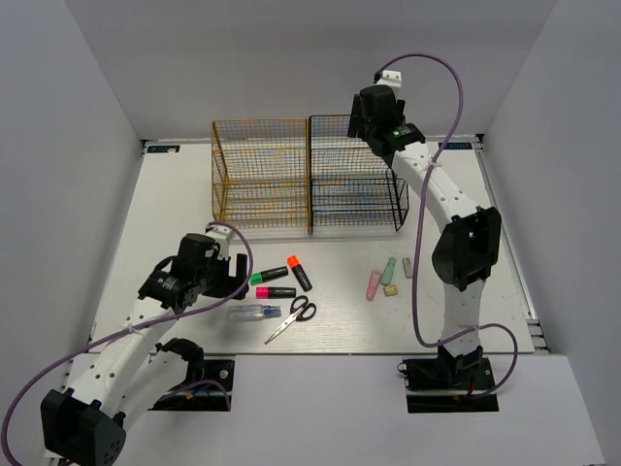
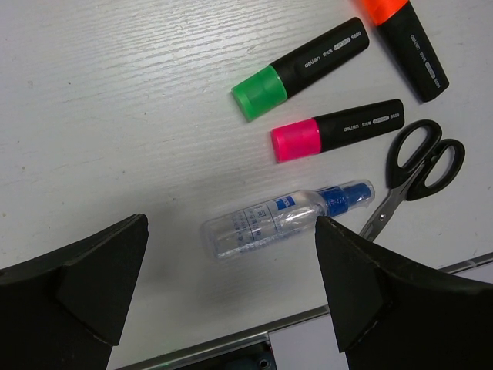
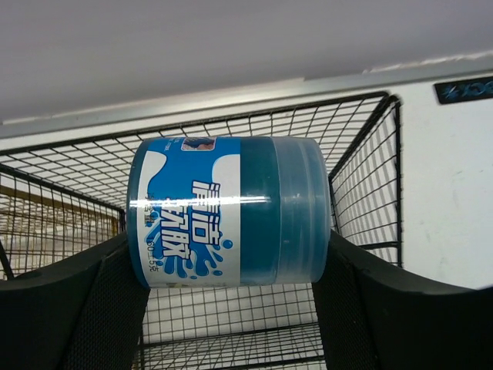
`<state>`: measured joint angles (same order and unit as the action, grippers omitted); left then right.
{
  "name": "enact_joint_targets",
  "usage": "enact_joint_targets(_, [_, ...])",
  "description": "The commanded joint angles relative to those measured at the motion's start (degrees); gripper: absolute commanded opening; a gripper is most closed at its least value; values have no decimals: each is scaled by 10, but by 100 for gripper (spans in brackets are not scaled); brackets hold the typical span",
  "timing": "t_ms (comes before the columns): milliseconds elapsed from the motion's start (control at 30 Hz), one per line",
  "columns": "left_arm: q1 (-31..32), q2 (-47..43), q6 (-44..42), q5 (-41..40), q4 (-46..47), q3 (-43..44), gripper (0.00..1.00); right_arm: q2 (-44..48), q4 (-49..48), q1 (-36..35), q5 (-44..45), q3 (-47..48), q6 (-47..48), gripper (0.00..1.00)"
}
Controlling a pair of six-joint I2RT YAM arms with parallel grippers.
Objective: Sort the stationery into containers
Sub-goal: Place the stationery into the container
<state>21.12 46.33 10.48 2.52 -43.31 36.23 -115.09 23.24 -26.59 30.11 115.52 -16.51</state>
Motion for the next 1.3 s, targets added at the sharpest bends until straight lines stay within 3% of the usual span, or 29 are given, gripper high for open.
enact_joint_targets(0, [0,1,-6,-1,2,0,100,0,-22,17,-51,34,-41,0])
enact_joint_targets(833, [1,3,-5,-5,1,0,100,-33,-52,59,-159,0,20,1])
enact_joint_targets(1033, [1,3,-6,-5,0,-2,100,-28,-49,58,-164,-1,32,36])
enact_joint_targets(1133, [0,0,-5,-5,0,-1,100,-21,-47,58,-167,-4,37,46])
enact_joint_targets(1167, [0,2,-5,-6,0,0,100,-18,-45,58,-167,-3,38,55])
enact_joint_targets(1267, [1,2,-5,-7,1,0,100,-7,-41,58,-174,-4,35,64])
